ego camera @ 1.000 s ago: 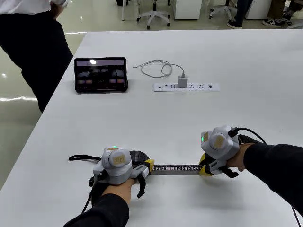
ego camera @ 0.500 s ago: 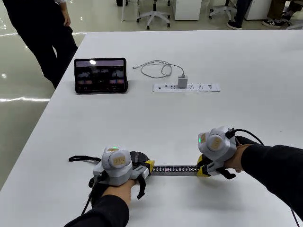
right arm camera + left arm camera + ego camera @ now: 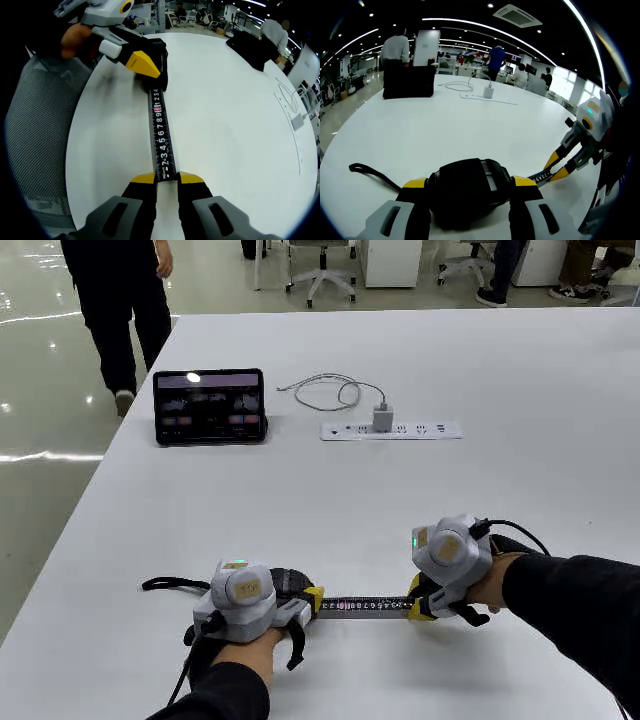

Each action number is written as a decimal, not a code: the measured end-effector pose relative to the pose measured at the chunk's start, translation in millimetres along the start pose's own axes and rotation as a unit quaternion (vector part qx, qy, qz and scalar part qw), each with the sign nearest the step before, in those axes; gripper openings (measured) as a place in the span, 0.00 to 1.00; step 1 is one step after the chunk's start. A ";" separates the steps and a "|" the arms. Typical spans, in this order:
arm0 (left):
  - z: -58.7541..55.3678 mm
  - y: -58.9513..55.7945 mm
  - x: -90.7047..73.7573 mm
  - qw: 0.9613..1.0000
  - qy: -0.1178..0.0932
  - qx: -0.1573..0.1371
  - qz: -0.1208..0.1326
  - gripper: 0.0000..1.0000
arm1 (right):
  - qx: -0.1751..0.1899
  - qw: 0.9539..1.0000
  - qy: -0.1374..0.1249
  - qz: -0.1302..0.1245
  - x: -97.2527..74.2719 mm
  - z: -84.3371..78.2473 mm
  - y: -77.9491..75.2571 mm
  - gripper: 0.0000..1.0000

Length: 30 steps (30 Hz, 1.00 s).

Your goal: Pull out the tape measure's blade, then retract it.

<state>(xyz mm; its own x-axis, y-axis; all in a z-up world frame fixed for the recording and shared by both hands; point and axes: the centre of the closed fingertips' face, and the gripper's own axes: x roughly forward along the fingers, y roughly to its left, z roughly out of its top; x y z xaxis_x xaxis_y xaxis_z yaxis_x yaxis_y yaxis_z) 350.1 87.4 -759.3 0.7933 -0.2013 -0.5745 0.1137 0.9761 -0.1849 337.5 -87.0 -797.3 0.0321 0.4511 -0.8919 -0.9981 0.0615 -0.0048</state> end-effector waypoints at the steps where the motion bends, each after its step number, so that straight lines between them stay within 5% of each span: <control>1: 0.1 0.2 0.0 1.000 0.000 -0.001 0.000 0.59 | -0.001 1.000 -0.001 0.000 0.1 0.3 0.0 0.11; 30: -0.3 0.6 0.0 1.000 0.001 -0.002 -0.007 0.59 | 0.007 0.999 -0.032 0.003 8.5 20.0 3.2 0.11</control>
<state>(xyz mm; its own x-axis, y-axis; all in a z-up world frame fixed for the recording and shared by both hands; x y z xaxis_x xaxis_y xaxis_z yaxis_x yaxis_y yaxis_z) 350.0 88.0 -759.7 0.7901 -0.2143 -0.5743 0.1221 0.9731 -0.1952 335.7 -65.1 -795.9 0.0299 0.5077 -0.8610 -0.9974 0.0716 0.0075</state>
